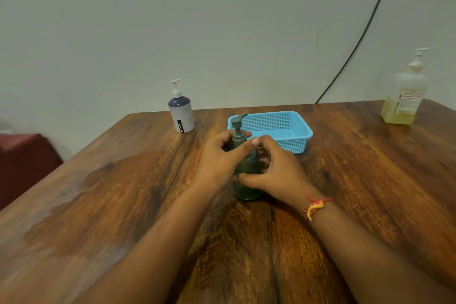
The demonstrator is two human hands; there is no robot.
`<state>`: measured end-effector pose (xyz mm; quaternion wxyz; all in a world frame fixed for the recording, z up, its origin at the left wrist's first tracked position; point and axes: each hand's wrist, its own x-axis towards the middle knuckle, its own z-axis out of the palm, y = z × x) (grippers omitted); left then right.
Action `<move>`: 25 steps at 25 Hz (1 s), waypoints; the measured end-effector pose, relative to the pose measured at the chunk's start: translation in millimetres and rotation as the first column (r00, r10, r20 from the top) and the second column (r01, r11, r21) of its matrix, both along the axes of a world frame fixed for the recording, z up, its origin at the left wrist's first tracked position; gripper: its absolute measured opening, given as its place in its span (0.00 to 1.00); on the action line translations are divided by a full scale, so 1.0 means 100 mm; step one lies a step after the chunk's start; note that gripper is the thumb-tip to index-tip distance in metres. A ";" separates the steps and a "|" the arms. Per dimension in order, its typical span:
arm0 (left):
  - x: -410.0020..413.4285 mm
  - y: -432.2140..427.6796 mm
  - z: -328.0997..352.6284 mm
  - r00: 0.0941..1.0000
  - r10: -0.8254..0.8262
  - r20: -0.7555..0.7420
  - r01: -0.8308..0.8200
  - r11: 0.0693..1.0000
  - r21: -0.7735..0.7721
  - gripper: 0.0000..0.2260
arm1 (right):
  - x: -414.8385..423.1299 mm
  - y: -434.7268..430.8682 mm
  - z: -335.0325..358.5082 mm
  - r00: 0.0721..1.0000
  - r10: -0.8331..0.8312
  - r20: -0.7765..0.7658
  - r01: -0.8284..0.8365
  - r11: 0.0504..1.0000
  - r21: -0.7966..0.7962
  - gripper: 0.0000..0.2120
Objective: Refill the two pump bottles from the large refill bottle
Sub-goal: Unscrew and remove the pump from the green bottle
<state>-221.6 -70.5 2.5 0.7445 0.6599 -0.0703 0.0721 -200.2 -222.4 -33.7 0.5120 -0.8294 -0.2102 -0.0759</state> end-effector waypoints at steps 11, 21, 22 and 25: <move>0.06 0.07 -0.07 0.997 0.057 0.048 -0.057 0.998 0.007 0.17 | -0.04 0.01 0.01 1.000 -0.010 0.010 0.011 1.000 -0.014 0.32; 0.07 0.16 -0.10 0.998 -0.054 0.013 0.055 0.996 -0.072 0.10 | -0.04 -0.01 0.02 1.000 -0.004 -0.012 0.004 1.000 0.031 0.32; 0.09 0.17 -0.12 0.998 -0.053 0.013 0.054 0.995 -0.087 0.07 | -0.04 -0.01 0.02 1.000 -0.005 -0.013 0.005 1.000 0.027 0.32; 0.10 0.18 -0.13 0.999 -0.012 0.034 0.014 0.998 -0.057 0.07 | -0.04 -0.01 0.01 1.000 -0.020 0.000 0.020 1.000 0.004 0.33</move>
